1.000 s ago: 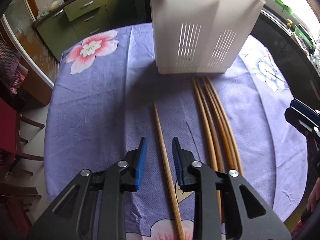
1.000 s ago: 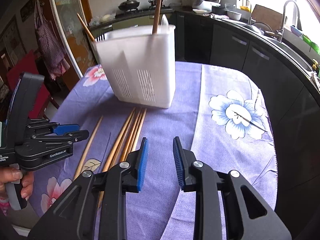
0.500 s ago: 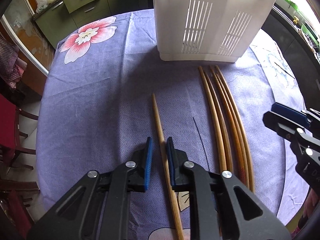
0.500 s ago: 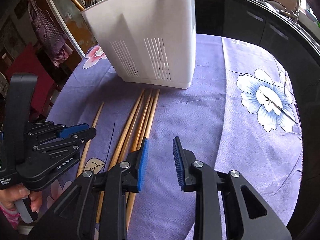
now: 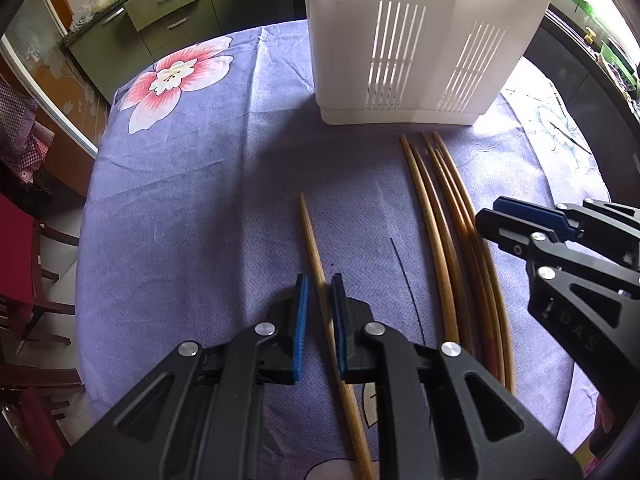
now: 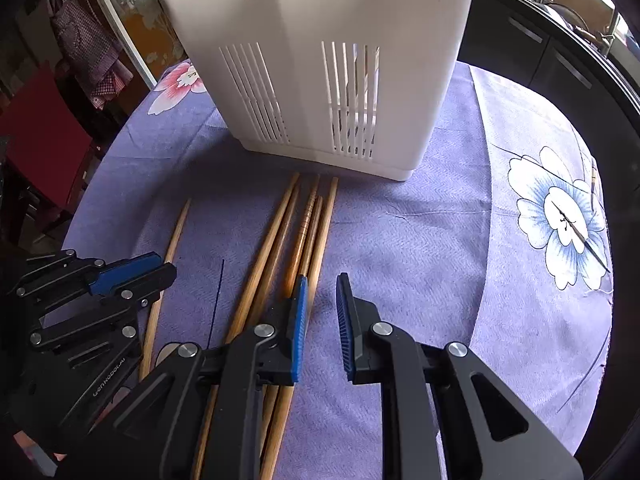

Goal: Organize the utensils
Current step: 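Grasp another wooden chopstick with the left gripper while the right gripper grasps one too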

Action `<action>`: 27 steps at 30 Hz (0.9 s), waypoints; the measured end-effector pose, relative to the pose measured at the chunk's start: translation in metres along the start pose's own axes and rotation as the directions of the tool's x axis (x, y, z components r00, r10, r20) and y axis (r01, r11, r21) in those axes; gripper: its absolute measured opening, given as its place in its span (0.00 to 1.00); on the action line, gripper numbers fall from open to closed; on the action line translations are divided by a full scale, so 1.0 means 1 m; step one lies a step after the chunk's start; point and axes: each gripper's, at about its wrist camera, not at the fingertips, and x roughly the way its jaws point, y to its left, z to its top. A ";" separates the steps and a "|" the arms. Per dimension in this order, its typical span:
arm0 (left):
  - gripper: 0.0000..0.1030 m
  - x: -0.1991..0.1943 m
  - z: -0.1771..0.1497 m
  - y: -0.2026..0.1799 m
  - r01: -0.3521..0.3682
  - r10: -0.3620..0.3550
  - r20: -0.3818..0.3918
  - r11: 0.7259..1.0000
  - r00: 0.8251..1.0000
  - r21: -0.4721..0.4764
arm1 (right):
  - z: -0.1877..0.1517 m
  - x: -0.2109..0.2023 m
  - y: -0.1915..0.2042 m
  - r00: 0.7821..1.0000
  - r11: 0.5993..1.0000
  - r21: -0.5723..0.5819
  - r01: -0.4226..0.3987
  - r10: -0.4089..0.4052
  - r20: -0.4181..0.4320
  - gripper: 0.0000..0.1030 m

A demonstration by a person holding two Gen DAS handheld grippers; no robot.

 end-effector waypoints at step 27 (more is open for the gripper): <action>0.07 -0.005 0.000 0.001 0.023 -0.023 -0.025 1.000 0.999 0.007 | -0.001 -0.028 -0.004 0.997 0.999 0.019 -0.027 0.026 0.071 0.06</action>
